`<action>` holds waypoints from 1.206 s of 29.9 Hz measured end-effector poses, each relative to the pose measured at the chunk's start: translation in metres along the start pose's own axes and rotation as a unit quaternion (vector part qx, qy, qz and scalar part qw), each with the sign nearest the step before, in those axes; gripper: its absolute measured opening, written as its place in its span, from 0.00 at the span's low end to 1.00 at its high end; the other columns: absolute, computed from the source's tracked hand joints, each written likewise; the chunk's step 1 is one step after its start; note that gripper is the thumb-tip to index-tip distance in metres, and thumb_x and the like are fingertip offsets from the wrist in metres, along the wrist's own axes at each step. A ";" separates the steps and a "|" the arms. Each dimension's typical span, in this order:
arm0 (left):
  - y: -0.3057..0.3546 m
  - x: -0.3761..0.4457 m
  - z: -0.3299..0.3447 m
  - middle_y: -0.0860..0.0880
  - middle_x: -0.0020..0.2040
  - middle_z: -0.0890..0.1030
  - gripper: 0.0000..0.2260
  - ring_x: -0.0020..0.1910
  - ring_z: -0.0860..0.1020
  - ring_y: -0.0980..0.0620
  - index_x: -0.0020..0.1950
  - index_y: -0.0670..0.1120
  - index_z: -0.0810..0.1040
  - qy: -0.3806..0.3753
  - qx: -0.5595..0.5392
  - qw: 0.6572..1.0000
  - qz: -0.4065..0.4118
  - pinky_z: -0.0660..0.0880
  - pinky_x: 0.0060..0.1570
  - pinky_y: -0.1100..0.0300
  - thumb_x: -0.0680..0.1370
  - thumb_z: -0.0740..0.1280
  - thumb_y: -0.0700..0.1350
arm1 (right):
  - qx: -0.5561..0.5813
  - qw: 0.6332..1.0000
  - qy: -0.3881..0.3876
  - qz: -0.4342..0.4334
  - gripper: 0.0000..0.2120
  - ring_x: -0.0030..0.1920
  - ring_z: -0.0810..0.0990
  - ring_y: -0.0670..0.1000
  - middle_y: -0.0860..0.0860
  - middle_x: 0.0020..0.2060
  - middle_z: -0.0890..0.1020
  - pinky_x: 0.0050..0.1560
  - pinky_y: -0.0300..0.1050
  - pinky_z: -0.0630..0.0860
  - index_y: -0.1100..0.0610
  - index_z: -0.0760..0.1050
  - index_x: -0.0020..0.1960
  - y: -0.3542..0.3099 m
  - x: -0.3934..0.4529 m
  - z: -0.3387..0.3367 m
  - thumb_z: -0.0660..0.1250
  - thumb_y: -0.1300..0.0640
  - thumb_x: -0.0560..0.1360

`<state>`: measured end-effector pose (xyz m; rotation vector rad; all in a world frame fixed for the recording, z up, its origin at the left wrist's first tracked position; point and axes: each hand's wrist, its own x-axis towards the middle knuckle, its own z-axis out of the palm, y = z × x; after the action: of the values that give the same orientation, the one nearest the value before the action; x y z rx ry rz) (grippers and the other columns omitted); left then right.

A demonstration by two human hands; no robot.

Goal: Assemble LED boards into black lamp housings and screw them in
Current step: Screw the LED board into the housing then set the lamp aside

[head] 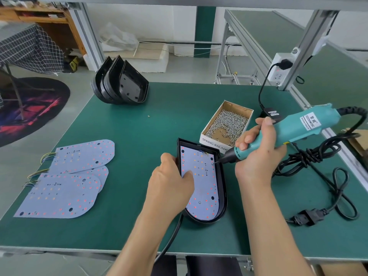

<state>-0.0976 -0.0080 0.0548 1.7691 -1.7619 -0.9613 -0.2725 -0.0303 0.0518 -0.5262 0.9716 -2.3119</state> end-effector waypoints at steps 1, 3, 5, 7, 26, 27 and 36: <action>0.001 0.000 0.000 0.47 0.41 0.79 0.10 0.41 0.79 0.47 0.54 0.46 0.67 0.000 0.000 1.000 0.001 0.76 0.41 0.53 0.80 0.67 0.47 | -0.001 1.000 0.000 0.000 0.07 0.24 0.66 0.51 0.51 0.27 0.71 0.30 0.42 0.66 0.52 0.79 0.40 0.000 0.000 0.000 0.70 0.52 0.76; 0.002 0.000 0.000 0.47 0.42 0.79 0.10 0.40 0.78 0.47 0.54 0.46 0.67 -0.001 -0.001 1.000 0.000 0.76 0.40 0.52 0.80 0.67 0.47 | -0.003 1.000 0.003 0.001 0.07 0.24 0.66 0.51 0.51 0.27 0.71 0.30 0.42 0.66 0.52 0.79 0.41 0.001 0.000 0.000 0.71 0.52 0.76; 0.002 0.000 0.000 0.46 0.41 0.78 0.10 0.38 0.76 0.47 0.53 0.46 0.67 -0.001 -0.001 1.000 -0.001 0.75 0.39 0.52 0.80 0.67 0.47 | -0.007 1.000 0.006 0.002 0.07 0.24 0.66 0.51 0.51 0.26 0.71 0.30 0.42 0.66 0.53 0.78 0.42 0.002 0.001 0.000 0.71 0.52 0.75; 0.002 -0.001 0.000 0.47 0.41 0.78 0.10 0.38 0.76 0.47 0.53 0.46 0.67 0.000 -0.002 1.000 -0.002 0.74 0.39 0.52 0.80 0.67 0.47 | -0.015 1.000 0.011 0.000 0.07 0.24 0.66 0.51 0.50 0.26 0.71 0.30 0.42 0.66 0.54 0.76 0.44 0.002 0.001 0.000 0.71 0.52 0.76; 0.001 0.002 0.003 0.49 0.42 0.78 0.10 0.40 0.76 0.52 0.53 0.47 0.67 0.008 0.002 1.000 -0.012 0.72 0.37 0.56 0.80 0.68 0.47 | -0.043 0.999 0.010 -0.018 0.12 0.23 0.66 0.53 0.51 0.25 0.70 0.30 0.42 0.66 0.57 0.68 0.43 0.006 -0.002 -0.001 0.69 0.53 0.76; 0.001 0.002 0.003 0.49 0.42 0.77 0.10 0.39 0.76 0.52 0.53 0.47 0.67 0.008 0.001 1.000 -0.012 0.72 0.36 0.56 0.80 0.68 0.47 | -0.043 0.999 0.007 -0.022 0.10 0.23 0.66 0.53 0.51 0.25 0.70 0.30 0.43 0.66 0.56 0.70 0.43 0.006 -0.003 0.000 0.69 0.53 0.76; 0.001 0.002 0.004 0.49 0.42 0.77 0.10 0.39 0.75 0.53 0.52 0.47 0.67 0.011 -0.002 1.000 -0.010 0.69 0.33 0.58 0.80 0.68 0.47 | -0.036 0.999 -0.004 -0.026 0.09 0.23 0.66 0.52 0.50 0.25 0.70 0.30 0.43 0.65 0.45 0.77 0.38 0.004 -0.004 0.004 0.69 0.54 0.76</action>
<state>-0.1011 -0.0094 0.0525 1.7905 -1.7307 -0.9485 -0.2658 -0.0318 0.0512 -0.5949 1.0536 -2.3251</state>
